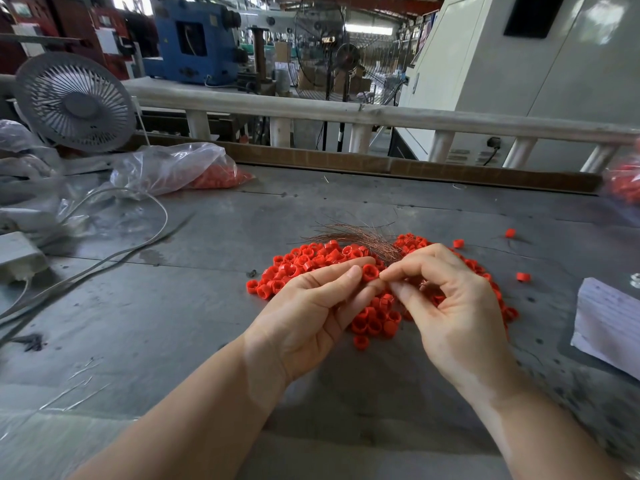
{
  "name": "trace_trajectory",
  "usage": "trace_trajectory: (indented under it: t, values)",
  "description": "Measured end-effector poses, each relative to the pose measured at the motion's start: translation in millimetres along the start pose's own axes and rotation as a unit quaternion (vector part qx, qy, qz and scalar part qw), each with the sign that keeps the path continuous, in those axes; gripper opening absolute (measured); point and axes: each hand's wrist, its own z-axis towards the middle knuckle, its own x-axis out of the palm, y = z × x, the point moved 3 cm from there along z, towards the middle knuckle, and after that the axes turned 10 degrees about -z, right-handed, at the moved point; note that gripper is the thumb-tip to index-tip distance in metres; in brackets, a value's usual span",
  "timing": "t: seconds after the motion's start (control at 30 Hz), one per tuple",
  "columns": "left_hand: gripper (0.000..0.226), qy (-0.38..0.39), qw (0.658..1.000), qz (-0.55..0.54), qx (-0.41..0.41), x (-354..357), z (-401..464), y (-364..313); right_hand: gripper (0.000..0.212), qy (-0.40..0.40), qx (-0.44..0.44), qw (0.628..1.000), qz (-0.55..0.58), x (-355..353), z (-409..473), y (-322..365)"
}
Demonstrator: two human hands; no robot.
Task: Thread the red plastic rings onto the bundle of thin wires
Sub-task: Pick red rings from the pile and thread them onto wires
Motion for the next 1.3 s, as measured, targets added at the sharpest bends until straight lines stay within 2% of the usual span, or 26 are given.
trace_trajectory:
  t: [0.43,0.73,0.9,1.13,1.3]
  values:
    - [0.021,0.004,1.000,0.011,0.006,-0.9,-0.7,0.6,0.012,-0.006,0.014,1.000,0.012,-1.6,-0.5,0.9]
    - [0.020,0.017,1.000,-0.004,-0.002,2.1,-1.9,2.7,0.025,-0.017,0.040,0.999,0.012,-2.0,-0.2,-0.6]
    - [0.020,0.006,1.000,-0.007,0.009,-0.3,-0.2,1.8,0.022,-0.010,0.030,0.999,0.010,-1.6,-0.9,1.6]
    - [0.019,0.014,0.998,0.046,0.042,-1.2,1.2,2.1,0.029,-0.018,0.040,0.999,0.016,-2.2,-0.3,1.8]
    - [0.018,0.021,0.997,0.055,0.045,-1.6,1.6,1.9,0.024,-0.018,0.031,0.999,0.005,-2.1,-1.1,0.4]
